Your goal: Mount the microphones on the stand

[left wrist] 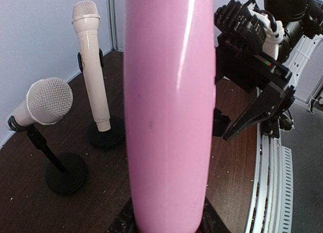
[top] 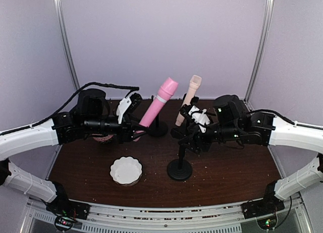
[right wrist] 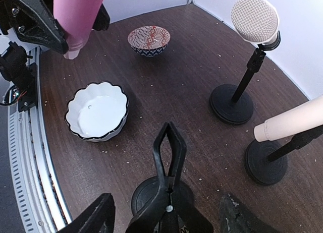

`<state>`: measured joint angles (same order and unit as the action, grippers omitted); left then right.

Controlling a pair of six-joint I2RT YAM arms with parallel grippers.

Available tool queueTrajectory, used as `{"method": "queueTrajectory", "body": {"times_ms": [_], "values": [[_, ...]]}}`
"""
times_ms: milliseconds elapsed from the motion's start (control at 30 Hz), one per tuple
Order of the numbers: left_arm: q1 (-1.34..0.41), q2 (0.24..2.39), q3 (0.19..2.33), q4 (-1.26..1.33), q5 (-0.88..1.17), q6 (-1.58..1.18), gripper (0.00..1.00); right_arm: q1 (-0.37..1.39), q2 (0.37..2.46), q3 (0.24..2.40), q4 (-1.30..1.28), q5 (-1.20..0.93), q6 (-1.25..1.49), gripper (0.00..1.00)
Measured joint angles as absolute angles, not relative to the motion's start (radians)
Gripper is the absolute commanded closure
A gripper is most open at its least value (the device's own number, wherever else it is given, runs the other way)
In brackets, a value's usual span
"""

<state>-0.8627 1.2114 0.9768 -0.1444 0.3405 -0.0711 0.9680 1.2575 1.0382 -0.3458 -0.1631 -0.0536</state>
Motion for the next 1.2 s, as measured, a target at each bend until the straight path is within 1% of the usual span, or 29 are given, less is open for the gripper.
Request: {"method": "queueTrajectory", "body": {"times_ms": [400,467,600,633,767,933,1033,1200], "values": [[-0.863,1.218,0.988,-0.151,0.345,-0.069,1.0,0.968,1.252,0.982,-0.334,-0.159,-0.029,0.44],[-0.863,1.219,0.99,-0.152,0.346,-0.069,1.0,0.968,1.247,0.977,-0.328,-0.157,-0.026,0.49],[-0.863,1.22,0.99,-0.153,0.345,-0.068,1.0,0.968,1.241,0.967,-0.321,-0.156,-0.026,0.68],[-0.863,1.221,0.99,-0.153,0.345,-0.068,1.0,0.968,1.237,0.962,-0.318,-0.157,-0.023,0.7],[-0.863,1.235,0.99,-0.153,0.346,-0.062,1.0,0.968,1.221,0.941,-0.3,-0.158,-0.022,0.74],[-0.863,1.264,0.989,-0.145,0.36,-0.046,1.0,0.968,1.207,0.916,-0.272,-0.158,-0.024,0.75],[-0.863,1.28,0.969,-0.086,0.369,-0.02,1.0,0.968,1.191,0.891,-0.247,-0.16,-0.024,0.75],[-0.863,1.308,0.878,0.067,0.371,0.04,1.0,0.964,1.176,0.853,-0.191,-0.162,-0.024,0.75]]}}
